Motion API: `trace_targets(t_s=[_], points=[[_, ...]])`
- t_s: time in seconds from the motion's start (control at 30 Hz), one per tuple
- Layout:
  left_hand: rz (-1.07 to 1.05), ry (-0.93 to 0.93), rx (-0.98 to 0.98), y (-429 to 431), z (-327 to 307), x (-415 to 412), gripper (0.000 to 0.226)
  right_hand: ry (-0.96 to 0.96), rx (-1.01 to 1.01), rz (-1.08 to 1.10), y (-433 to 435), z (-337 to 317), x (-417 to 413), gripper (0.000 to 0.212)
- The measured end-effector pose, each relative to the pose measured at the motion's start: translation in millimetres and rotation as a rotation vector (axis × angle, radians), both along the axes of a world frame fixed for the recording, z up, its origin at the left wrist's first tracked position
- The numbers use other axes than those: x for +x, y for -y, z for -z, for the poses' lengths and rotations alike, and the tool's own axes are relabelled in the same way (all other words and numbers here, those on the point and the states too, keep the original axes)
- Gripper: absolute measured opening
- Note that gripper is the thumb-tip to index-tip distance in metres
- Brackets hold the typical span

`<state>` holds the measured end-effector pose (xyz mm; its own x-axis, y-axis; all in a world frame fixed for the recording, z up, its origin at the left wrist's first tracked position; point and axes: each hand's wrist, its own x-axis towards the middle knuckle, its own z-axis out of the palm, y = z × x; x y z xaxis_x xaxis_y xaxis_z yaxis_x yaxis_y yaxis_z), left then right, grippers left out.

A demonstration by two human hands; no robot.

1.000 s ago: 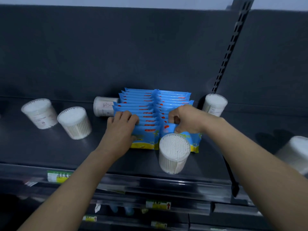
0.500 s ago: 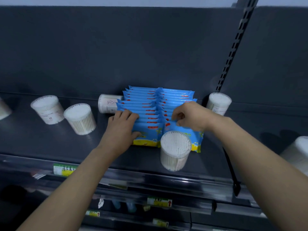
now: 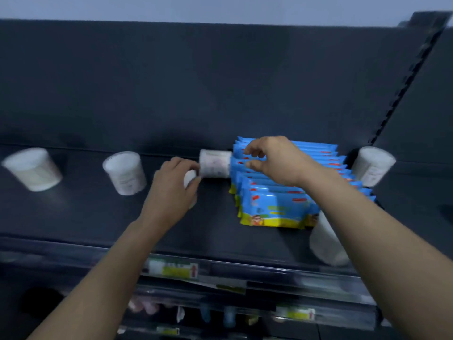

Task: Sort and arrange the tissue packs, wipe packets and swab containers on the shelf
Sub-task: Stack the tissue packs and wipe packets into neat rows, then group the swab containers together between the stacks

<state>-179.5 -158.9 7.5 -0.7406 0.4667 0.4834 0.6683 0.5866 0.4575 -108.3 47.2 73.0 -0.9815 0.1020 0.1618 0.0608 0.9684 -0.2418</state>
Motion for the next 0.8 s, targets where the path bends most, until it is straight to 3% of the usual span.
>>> trace_targets(t_s=[0.23, 0.4, 0.5, 0.63, 0.8], points=[[-0.178, 0.157, 0.137, 93, 0, -67, 0.019, 0.188, -0.06, -0.051, 88, 20, -71, 0.06], [-0.274, 0.23, 0.037, 126, 4, -105, 0.037, 0.391, -0.025, -0.041, 115, 32, -106, 0.093], [-0.241, 0.316, -0.093, 123, 1, -119, 0.063, 0.558, 0.044, -0.002, 123, 30, -118, 0.107], [-0.186, 0.436, -0.315, 112, -7, -136, 0.097, 0.678, 0.118, 0.034, 130, 23, -128, 0.103], [-0.155, 0.509, -0.297, 102, -7, -147, 0.096, 0.614, 0.01, 0.036, 120, 21, -132, 0.081]])
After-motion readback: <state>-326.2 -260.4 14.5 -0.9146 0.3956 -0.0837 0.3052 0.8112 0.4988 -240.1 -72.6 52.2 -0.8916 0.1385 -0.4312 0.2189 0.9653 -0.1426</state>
